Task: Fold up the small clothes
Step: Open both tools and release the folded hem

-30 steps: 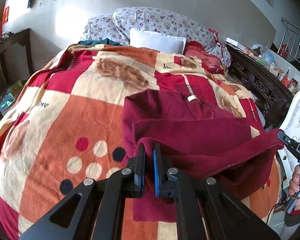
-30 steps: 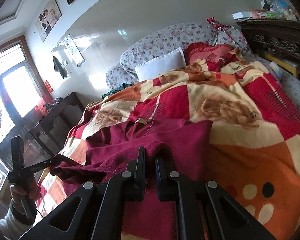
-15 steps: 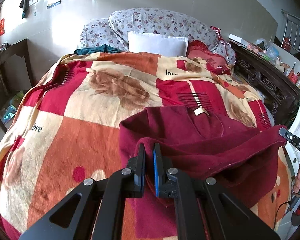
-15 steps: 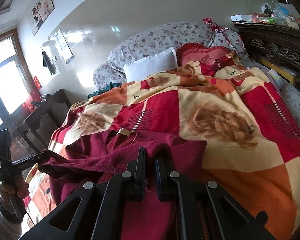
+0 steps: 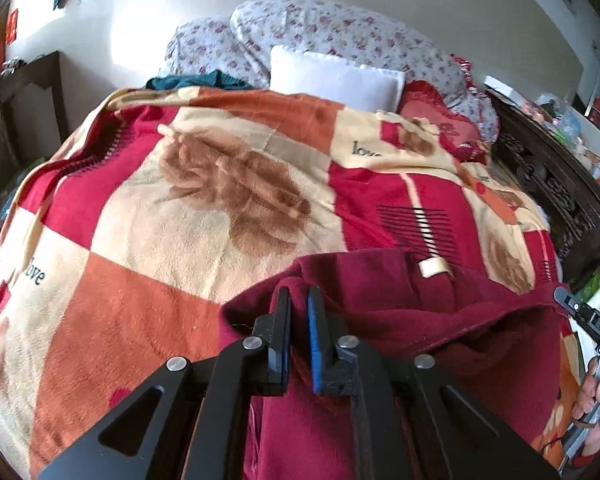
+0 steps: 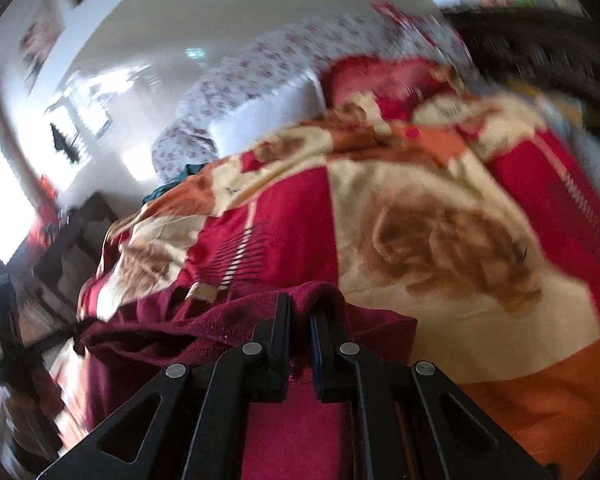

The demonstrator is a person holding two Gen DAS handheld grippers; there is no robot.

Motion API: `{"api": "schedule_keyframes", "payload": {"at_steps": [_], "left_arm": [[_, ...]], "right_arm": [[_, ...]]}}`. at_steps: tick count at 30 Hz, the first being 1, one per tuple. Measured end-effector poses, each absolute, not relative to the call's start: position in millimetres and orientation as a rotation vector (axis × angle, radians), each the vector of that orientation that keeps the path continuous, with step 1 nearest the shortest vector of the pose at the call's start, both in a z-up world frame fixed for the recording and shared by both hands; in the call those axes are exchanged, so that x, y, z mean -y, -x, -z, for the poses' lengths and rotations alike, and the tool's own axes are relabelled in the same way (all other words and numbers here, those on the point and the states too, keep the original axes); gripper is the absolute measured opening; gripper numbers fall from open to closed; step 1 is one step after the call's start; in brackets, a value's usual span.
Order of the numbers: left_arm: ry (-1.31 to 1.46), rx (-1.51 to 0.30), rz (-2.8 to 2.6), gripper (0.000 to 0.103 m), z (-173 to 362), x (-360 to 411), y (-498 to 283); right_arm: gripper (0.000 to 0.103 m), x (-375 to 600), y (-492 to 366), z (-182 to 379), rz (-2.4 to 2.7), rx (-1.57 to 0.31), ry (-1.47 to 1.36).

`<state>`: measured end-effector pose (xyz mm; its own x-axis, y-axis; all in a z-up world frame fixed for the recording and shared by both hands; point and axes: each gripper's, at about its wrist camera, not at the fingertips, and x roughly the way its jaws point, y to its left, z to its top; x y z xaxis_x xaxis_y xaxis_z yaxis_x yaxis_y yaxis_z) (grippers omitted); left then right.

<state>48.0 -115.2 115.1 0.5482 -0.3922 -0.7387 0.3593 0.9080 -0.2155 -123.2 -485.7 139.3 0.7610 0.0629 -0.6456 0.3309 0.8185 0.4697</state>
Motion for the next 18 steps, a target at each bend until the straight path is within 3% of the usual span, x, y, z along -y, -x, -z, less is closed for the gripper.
{"api": "schedule_keyframes", "payload": {"at_steps": [1, 3, 5, 6, 7, 8, 11, 15, 18], "left_arm": [[0.054, -0.881, 0.438, 0.013, -114, 114, -52], [0.078, -0.861, 0.416, 0.034, -115, 108, -59], [0.123, -0.844, 0.395, 0.046, -119, 96, -64], [0.148, -0.839, 0.393, 0.046, -122, 89, -66], [0.159, -0.838, 0.395, 0.046, -124, 84, -66], [0.157, -0.839, 0.398, 0.046, -127, 80, -65], [0.120, -0.838, 0.403, 0.046, -132, 76, -56], [0.084, -0.845, 0.459, 0.050, -129, 82, -37], [0.040, -0.858, 0.472, 0.053, -119, 100, -32]], "right_arm": [[0.011, 493, 123, -137, 0.152, -0.695, -0.653], [0.012, 499, 126, -136, 0.143, -0.676, -0.712], [0.019, 497, 131, -141, 0.148, -0.657, -0.699], [0.035, 494, 137, -149, 0.183, -0.631, -0.656], [0.060, 495, 142, -156, 0.214, -0.592, -0.631], [0.066, 495, 145, -161, 0.225, -0.563, -0.624], [0.067, 492, 150, -175, 0.202, -0.559, -0.617], [0.064, 450, 143, -175, 0.193, -0.649, -0.401], [0.048, 426, 132, -165, 0.180, -0.701, -0.277]]}}
